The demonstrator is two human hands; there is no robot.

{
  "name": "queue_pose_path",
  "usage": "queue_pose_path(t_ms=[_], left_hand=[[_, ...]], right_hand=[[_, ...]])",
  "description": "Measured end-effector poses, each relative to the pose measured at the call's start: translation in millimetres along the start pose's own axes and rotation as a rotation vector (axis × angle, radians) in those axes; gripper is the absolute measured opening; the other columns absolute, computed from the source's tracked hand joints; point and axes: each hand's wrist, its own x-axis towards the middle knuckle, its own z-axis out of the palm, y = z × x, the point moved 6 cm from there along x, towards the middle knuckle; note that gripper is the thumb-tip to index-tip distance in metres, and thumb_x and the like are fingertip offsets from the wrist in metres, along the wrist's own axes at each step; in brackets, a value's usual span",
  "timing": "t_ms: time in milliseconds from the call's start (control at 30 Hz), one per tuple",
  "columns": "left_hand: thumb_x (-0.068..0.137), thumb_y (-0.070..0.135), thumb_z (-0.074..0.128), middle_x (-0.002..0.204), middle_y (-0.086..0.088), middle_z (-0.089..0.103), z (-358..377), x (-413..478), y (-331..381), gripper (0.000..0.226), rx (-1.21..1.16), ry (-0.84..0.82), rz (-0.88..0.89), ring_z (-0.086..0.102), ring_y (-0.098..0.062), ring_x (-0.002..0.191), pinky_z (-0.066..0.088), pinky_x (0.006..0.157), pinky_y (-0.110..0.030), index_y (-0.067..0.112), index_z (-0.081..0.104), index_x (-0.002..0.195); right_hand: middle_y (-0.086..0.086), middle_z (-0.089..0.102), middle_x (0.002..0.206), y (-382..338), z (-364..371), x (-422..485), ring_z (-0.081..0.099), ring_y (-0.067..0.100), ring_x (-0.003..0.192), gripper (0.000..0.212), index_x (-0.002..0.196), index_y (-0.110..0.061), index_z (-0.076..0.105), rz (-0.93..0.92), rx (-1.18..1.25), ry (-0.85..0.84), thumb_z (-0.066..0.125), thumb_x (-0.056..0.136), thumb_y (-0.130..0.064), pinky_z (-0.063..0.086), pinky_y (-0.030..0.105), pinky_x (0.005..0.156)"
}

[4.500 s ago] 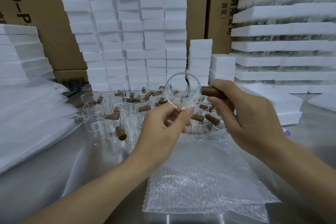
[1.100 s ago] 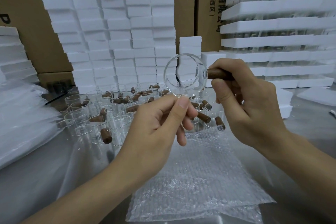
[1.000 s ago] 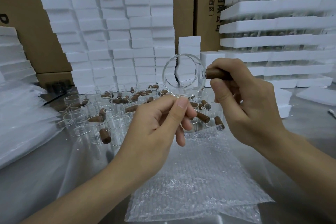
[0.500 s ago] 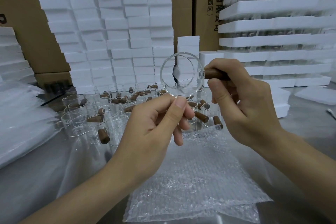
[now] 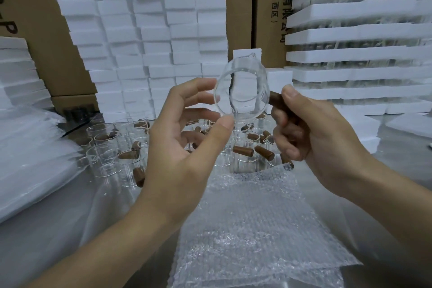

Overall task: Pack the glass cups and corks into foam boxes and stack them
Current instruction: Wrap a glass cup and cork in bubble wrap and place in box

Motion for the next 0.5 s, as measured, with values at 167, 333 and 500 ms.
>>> queue_pose_path(t_ms=[167,333,500], left_hand=[[0.095,0.029,0.076,0.124,0.005,0.068,-1.1,-3.8,1.4,0.033,0.051,0.058,0.021,0.070,-0.017,0.100,0.060,0.083,-0.047,0.035,0.064,0.126],[0.094,0.034,0.077,0.126,0.003,0.068,0.2,-4.1,-0.4,0.033,0.063,0.072,-0.013,0.070,-0.019,0.097,0.061,0.078,-0.052,0.034,0.066,0.125],[0.094,0.036,0.076,0.126,0.005,0.069,-1.1,-5.0,-3.1,0.033,0.059,0.083,-0.041,0.071,-0.020,0.097,0.061,0.077,-0.051,0.035,0.066,0.125]], right_hand=[[0.004,0.015,0.063,6.7,5.5,-1.8,0.034,0.016,0.040,0.051,0.057,-0.024,0.050,0.105,0.058,-0.072,0.053,0.095,-0.057,0.032,0.023,0.048],[0.010,0.009,0.070,9.3,7.0,-2.3,0.033,0.016,0.040,0.049,0.057,-0.023,0.044,0.141,0.061,-0.089,0.057,0.090,-0.057,0.032,0.024,0.048],[0.015,0.008,0.075,10.9,6.3,-0.6,0.034,0.017,0.041,0.051,0.057,-0.025,0.044,0.117,0.023,-0.094,0.056,0.096,-0.055,0.031,0.023,0.047]])
